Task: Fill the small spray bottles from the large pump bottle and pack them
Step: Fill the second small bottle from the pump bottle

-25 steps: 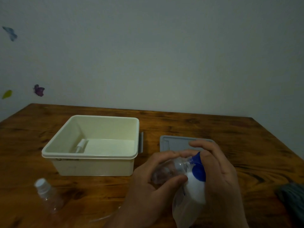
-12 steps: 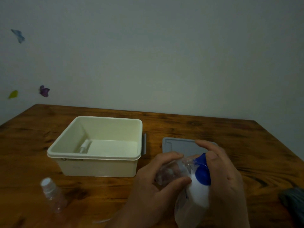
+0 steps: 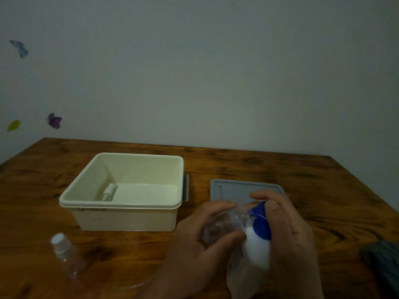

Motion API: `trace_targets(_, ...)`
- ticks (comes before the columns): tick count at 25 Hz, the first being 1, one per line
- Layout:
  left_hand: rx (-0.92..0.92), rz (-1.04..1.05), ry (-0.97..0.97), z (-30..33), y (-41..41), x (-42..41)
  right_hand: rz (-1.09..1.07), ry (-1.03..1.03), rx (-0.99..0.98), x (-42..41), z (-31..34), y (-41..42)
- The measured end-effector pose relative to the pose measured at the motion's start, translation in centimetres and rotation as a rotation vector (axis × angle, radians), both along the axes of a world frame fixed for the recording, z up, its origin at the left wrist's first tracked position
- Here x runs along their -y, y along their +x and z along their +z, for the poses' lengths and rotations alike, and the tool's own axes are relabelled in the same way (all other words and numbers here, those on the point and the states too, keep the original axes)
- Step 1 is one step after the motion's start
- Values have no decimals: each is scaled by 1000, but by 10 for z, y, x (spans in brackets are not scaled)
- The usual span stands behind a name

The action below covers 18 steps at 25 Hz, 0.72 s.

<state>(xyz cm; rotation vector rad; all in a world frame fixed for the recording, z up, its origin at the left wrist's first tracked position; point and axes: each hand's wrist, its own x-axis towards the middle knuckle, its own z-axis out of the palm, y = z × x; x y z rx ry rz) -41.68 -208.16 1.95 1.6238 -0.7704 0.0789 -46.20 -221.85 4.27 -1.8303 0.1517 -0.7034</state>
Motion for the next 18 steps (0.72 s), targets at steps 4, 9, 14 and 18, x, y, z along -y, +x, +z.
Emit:
trace_targets(4,11,23,5,-1,0,2,23,22,-35,1,2,-1)
trace_targets(9,-19,18,12,2,-1,1,11,30,16,-1,1,0)
trace_targets(14,5,22,32,-3,0,0,64,-33,64,4,-4,4)
trace_targets(18,27,23,25,2,-2,0,33,-32,79,3,-3,1)
